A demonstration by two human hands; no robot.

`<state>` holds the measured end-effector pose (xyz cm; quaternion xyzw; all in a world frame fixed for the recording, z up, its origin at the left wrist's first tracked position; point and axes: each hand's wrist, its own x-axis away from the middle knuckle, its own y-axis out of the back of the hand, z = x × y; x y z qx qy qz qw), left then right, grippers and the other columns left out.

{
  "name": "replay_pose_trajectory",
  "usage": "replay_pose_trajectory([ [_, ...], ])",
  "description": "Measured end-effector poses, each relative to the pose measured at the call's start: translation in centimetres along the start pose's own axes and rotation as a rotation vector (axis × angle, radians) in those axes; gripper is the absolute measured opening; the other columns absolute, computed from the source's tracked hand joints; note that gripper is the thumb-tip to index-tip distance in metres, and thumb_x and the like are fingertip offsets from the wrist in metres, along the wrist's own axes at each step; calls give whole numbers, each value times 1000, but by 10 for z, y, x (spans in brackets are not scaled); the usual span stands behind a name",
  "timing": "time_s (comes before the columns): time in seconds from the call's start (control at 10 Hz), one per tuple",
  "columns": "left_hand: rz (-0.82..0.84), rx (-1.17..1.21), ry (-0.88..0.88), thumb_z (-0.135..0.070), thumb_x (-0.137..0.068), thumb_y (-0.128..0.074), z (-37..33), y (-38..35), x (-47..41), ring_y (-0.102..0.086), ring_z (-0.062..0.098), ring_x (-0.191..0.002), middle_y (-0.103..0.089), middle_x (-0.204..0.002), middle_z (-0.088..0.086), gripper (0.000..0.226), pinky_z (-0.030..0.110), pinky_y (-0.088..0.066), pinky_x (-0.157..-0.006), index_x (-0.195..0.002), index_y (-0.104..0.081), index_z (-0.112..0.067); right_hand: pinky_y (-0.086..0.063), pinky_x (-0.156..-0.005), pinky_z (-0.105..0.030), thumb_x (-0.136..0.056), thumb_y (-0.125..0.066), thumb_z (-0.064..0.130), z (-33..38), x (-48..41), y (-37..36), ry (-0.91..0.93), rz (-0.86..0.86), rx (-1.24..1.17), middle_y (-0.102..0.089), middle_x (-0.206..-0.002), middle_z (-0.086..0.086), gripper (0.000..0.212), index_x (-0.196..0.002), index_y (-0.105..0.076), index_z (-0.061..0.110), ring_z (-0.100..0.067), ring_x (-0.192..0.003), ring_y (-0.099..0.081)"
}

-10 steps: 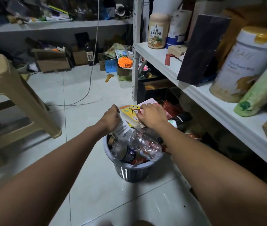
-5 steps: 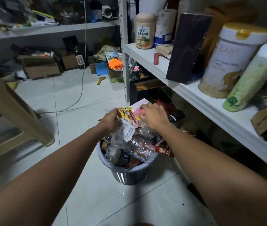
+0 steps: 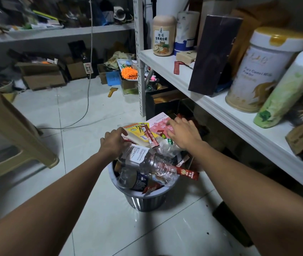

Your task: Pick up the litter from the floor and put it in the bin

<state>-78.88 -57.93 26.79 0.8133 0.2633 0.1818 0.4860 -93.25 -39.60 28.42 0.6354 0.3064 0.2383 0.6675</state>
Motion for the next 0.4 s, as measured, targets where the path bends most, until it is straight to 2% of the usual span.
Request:
replay_pose_trajectory([
  [0.3, -34, 12, -62, -31, -95, -53, 14, 4, 13, -48, 28, -115, -59, -120, 6, 27, 39, -33, -93, -116, -54, -15, -32, -101, -37, -101, -34, 33, 12, 4, 6, 23, 14, -26, -50, -134, -5, 40, -136, -47, 19, -21, -122, -45],
  [0.4, -22, -151, -84, -31, -97, -45, 18, 15, 17, -47, 29, -120, -53, -131, 6, 35, 38, -34, -97, -129, -48, -17, -31, -102, -37, -101, -35, 32, 15, 7, 13, 28, 5, -52, -50, -134, -4, 39, -136, -48, 19, -20, -124, -44],
])
